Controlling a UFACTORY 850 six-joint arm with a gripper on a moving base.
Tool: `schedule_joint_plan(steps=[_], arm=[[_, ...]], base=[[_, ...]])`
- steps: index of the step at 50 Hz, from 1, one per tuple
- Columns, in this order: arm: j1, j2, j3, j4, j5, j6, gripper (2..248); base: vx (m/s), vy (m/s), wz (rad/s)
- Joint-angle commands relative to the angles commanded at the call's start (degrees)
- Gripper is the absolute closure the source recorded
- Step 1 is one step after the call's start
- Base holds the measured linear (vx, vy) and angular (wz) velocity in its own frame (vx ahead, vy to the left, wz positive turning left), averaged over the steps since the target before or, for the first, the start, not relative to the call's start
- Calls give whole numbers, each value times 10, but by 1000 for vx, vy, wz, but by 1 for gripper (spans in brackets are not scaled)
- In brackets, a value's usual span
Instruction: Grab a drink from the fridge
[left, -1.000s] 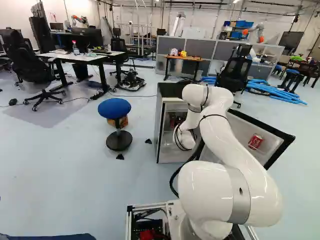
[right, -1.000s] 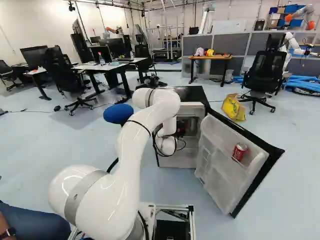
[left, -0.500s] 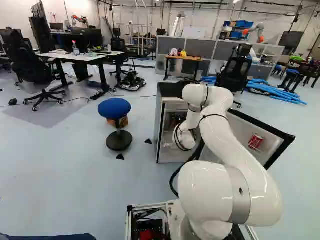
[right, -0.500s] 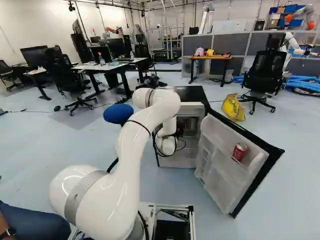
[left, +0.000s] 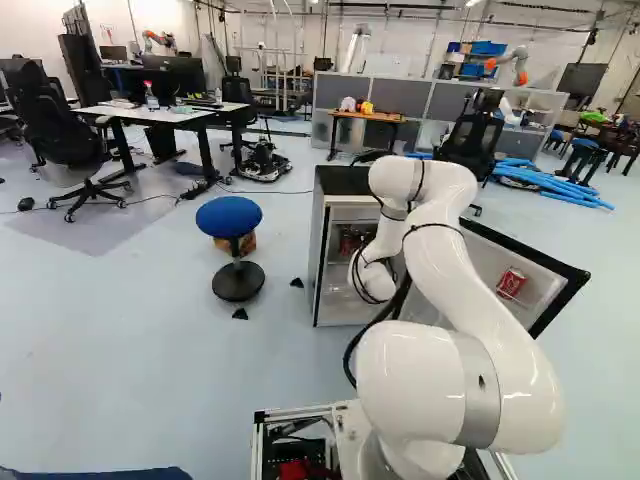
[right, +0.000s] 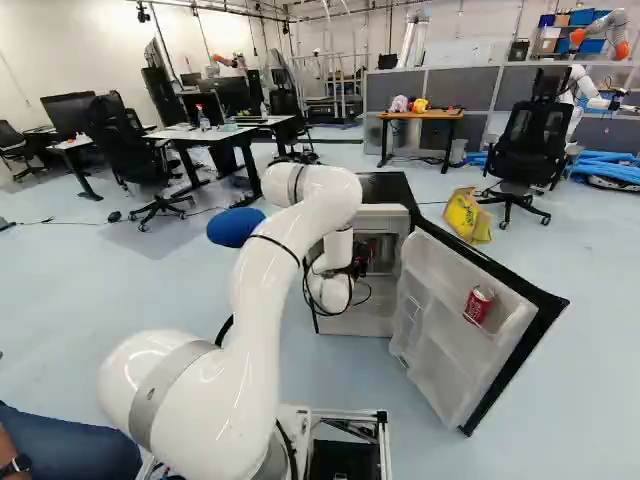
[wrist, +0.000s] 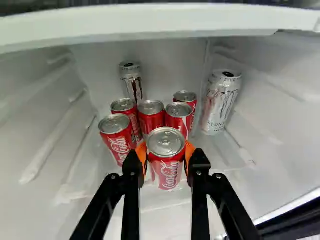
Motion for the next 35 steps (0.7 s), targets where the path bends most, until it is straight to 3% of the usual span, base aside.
schedule_joint_plan(steps=[35], arm=[[-5,127,166,0,-2,0,154]], base=[[0,0,0]])
